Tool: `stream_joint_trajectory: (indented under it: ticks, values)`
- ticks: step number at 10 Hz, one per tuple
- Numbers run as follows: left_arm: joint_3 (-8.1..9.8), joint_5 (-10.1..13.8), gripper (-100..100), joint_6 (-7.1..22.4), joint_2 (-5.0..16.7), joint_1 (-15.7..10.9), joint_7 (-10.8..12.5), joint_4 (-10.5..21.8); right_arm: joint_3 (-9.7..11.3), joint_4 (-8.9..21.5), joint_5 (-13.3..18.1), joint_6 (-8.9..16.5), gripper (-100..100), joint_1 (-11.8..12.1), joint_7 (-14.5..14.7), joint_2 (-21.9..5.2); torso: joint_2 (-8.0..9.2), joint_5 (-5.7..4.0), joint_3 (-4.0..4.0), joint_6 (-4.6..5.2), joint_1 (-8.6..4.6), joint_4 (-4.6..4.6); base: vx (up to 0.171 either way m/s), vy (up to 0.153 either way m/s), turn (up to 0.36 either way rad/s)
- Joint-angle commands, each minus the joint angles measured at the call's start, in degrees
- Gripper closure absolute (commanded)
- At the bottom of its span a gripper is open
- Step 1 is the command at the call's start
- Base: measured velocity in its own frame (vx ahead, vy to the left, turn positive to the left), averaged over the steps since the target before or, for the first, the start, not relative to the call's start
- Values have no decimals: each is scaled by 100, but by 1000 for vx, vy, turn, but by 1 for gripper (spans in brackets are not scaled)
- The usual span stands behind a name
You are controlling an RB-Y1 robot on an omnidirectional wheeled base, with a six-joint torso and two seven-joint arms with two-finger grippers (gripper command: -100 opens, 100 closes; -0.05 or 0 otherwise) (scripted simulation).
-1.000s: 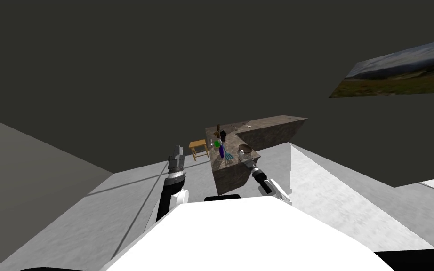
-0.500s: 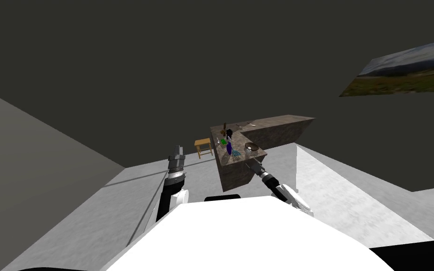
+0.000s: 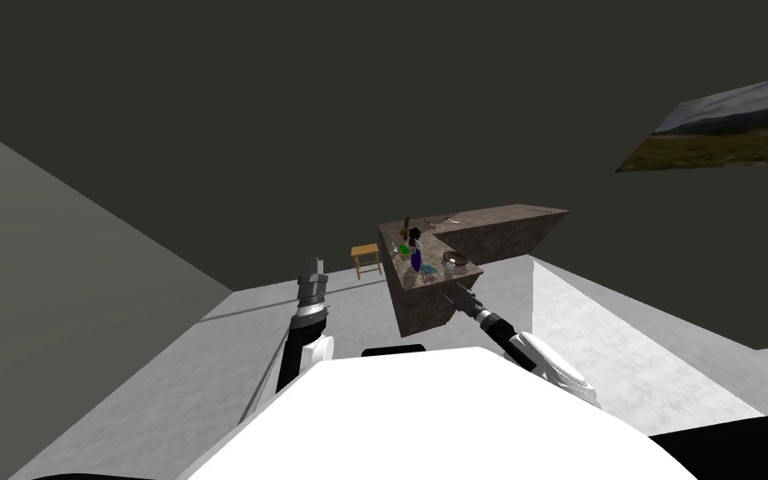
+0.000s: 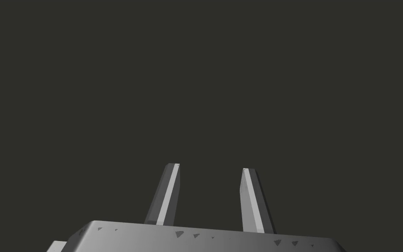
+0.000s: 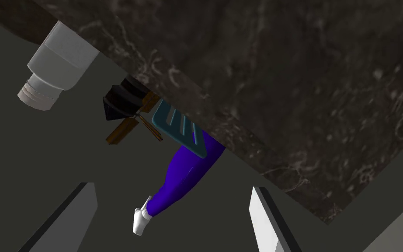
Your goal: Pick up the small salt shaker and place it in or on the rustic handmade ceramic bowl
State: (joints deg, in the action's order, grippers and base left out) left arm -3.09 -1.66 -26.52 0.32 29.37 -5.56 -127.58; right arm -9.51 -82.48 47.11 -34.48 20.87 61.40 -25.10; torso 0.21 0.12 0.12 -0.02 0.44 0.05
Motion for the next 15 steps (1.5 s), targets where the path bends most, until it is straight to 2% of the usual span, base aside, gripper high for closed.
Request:
stream_joint_trajectory:
  ticks: [1, 4, 5, 9, 10, 12, 13, 15]
  values:
    - [0, 0, 0, 0, 0, 0, 0, 0, -81, -60, 122, -114, -100, 250, 30, -286, 0, 0, 0, 0, 0, 0, -41, 169, 92]
    - [-1, 0, 0, 0, -1, 0, 0, 0, -279, -129, 392, -362, -100, 766, 83, -909, -10, 7, -6, 0, 30, -2, -3, 196, 89]
    - [0, 0, 0, 0, -1, 1, 0, 0, -279, -129, 392, -362, -100, 766, 83, -975, -15, 6, -8, -1, 27, -3, 19, 130, 16]
    - [0, 0, 0, 0, 0, 1, 0, 0, -592, -155, 804, -700, -100, 1471, 144, -1788, -27, 2, -15, -1, 7, -5, 45, 138, 82]
    - [0, 0, 0, 0, 0, 1, 0, 0, -592, -155, 804, -700, -100, 1496, 144, -1833, -37, 2, -21, -1, 9, -7, 87, 85, 5]
    - [1, 0, 0, 0, 1, 2, 0, 0, -764, -146, 1023, -868, -100, 1860, 170, -2183, -43, -4, -25, -2, -23, -9, 88, 70, 57]
    - [1, 0, 0, 0, 1, 2, 0, 0, -764, -146, 1023, -868, -100, 1860, 170, -2236, -50, -5, -28, -3, -18, -10, 84, 80, 33]
    - [1, 0, 0, 0, 1, 2, 0, 0, -944, -122, 1247, -1033, -100, 2217, 193, -2616, -47, -5, -27, -3, -22, -10, 96, 71, 67]
